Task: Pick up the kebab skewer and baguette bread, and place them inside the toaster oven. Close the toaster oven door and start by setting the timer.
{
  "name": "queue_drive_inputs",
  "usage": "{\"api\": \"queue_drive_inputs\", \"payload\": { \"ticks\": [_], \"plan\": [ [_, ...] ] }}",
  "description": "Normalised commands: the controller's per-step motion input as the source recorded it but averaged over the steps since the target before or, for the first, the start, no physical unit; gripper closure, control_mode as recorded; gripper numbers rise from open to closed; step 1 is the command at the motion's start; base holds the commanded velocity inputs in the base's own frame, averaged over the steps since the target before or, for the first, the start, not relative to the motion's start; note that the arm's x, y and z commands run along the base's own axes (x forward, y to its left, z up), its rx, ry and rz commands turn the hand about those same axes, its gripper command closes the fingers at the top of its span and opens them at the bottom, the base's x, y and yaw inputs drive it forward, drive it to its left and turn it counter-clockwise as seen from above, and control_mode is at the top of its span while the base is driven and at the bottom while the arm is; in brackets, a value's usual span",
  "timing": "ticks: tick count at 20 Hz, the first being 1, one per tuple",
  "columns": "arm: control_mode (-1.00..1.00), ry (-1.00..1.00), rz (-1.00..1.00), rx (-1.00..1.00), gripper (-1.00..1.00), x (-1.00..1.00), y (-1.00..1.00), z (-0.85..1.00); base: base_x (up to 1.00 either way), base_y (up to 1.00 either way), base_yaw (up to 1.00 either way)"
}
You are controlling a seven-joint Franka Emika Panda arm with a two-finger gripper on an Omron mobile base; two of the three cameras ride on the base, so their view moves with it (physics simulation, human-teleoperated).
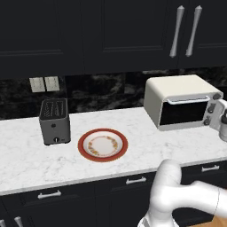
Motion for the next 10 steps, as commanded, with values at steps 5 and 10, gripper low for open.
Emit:
{"api": "queue_drive_inputs", "payload": {
  "ticks": [5, 10],
  "plan": [
    [-1.0, 0.0, -0.11, -0.07, -1.0, 0.22, -0.49, -0.26, 0.0, 0.0, 0.0],
    [-1.0, 0.0, -0.08, -0.06, -1.0, 0.16, -0.42, -0.29, 0.0, 0.0, 0.0]
  ]
}}
